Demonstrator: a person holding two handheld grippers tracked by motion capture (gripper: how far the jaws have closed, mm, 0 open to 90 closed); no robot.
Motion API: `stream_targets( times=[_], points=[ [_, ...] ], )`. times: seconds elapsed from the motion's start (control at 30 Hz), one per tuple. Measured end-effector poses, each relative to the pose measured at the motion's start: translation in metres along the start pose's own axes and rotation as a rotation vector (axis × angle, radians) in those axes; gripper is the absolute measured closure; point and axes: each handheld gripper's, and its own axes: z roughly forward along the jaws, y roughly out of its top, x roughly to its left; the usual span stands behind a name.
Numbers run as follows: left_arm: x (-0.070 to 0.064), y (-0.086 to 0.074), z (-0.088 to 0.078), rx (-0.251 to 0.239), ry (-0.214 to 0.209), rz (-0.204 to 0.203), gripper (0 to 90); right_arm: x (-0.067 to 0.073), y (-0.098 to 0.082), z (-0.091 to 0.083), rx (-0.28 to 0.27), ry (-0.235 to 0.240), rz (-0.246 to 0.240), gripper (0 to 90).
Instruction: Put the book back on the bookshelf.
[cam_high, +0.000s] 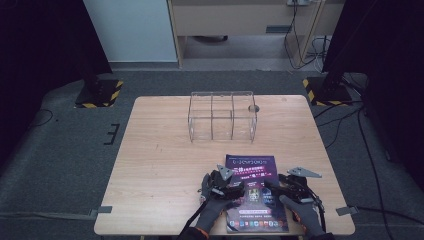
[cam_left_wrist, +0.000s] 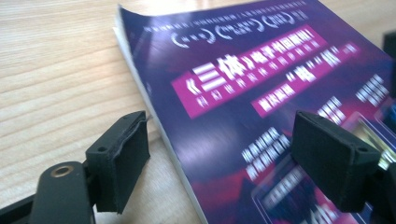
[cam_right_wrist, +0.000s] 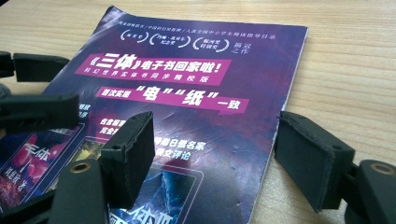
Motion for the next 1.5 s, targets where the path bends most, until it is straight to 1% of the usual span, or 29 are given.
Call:
stream_targets(
  times=[0.03,0.1,0.13,0.2,0.27,0.3,0.33,0.37,0.5,0.53,0.63,0.67,0.73,0.77,0.8,0.83,0.9,0.93,0.97,1.0,1.07,1.13,1.2,1.27,1.37,1.4,1.47,1.5],
  points=[
    [0.001,0.001,0.001,0.002,0.009,0.001,18.3,0.000,0.000,0.000,-0.002,-0.002,-0.001,28.3],
    [0.000,0.003,0.004,0.000,0.003,0.003,18.7,0.000,0.000,0.000,0.000,0.001,0.001,28.4],
    [-0.002,0.004,0.005,0.001,-0.009,0.005,19.2,0.000,0.000,0.000,-0.001,0.000,0.001,28.4],
    [-0.006,0.004,0.006,0.005,0.010,0.001,17.3,0.000,0.000,0.000,-0.001,-0.001,0.000,28.3],
    [-0.004,0.005,0.006,-0.015,-0.010,-0.044,17.3,0.000,0.000,0.000,-0.002,-0.004,-0.001,28.3],
    [-0.002,0.005,0.005,-0.008,-0.023,-0.084,17.4,0.001,0.000,0.000,0.002,-0.007,-0.002,28.3],
    [-0.001,0.006,0.004,-0.013,-0.038,-0.112,17.7,0.001,0.000,0.000,0.003,-0.009,-0.004,28.3],
    [0.001,0.006,0.003,-0.010,-0.051,-0.124,18.1,0.002,0.000,0.000,0.004,-0.009,-0.002,28.3],
    [0.000,0.004,-0.001,0.003,-0.076,-0.123,18.2,0.000,0.000,0.000,-0.002,-0.010,0.009,28.2],
    [0.000,0.003,-0.004,-0.004,-0.090,-0.128,18.2,-0.001,0.000,0.000,-0.005,-0.010,0.008,28.3],
    [-0.001,0.003,-0.009,-0.023,-0.115,-0.144,18.3,-0.001,0.000,-0.001,-0.002,-0.009,0.010,28.4],
    [-0.001,0.004,-0.011,-0.036,-0.127,-0.137,18.3,-0.001,0.000,-0.001,-0.002,-0.010,0.010,28.4],
    [-0.004,0.008,-0.018,-0.074,-0.183,-0.134,18.5,0.000,0.000,0.000,-0.003,-0.013,0.007,28.4],
    [-0.007,0.010,-0.020,-0.082,-0.194,-0.126,18.9,-0.001,0.000,0.000,-0.004,-0.012,0.008,28.4],
    [-0.012,0.013,-0.022,-0.091,-0.209,-0.109,19.0,-0.001,0.000,-0.001,-0.002,-0.009,0.005,28.4],
    [-0.018,0.015,-0.022,-0.092,-0.217,-0.082,19.0,-0.001,0.000,-0.001,-0.001,-0.007,0.008,28.6],
    [-0.031,0.015,-0.019,-0.088,-0.184,-0.020,19.0,-0.002,0.000,-0.001,-0.003,-0.006,0.003,28.7],
    [-0.035,0.013,-0.018,-0.087,-0.157,0.010,19.0,-0.002,0.000,-0.001,-0.003,-0.005,0.004,28.7],
    [-0.037,0.012,-0.017,-0.094,-0.121,0.036,18.9,-0.002,0.000,-0.001,-0.003,-0.005,0.004,28.7],
    [-0.038,0.009,-0.017,-0.088,-0.103,0.053,18.8,-0.002,0.000,-0.001,-0.004,-0.005,0.004,28.9],
    [-0.032,0.006,-0.017,-0.096,-0.084,0.032,18.9,-0.002,0.000,-0.001,0.000,-0.004,0.007,29.0],
    [-0.024,0.004,-0.018,-0.083,-0.088,0.000,19.0,-0.002,0.000,-0.001,0.000,-0.004,0.005,29.1],
    [-0.016,0.002,-0.016,-0.057,-0.105,-0.031,19.5,-0.002,0.000,-0.001,-0.002,-0.005,0.001,29.1],
    [-0.013,-0.001,-0.014,-0.048,-0.104,-0.030,19.6,-0.002,0.000,-0.001,-0.001,-0.006,0.001,29.1],
    [-0.010,-0.003,-0.013,-0.033,-0.089,-0.023,19.5,-0.002,0.000,-0.001,0.001,-0.005,0.001,29.1],
    [-0.008,-0.004,-0.012,-0.026,-0.086,-0.027,19.5,-0.002,0.000,-0.001,-0.001,-0.006,0.001,29.2],
    [-0.004,-0.006,-0.010,0.002,-0.086,-0.042,20.1,-0.002,0.000,-0.001,0.000,-0.005,0.001,29.2],
    [-0.004,-0.008,-0.010,-0.008,-0.081,-0.039,20.6,-0.002,0.000,-0.001,0.000,-0.004,0.001,29.1]
  ],
)
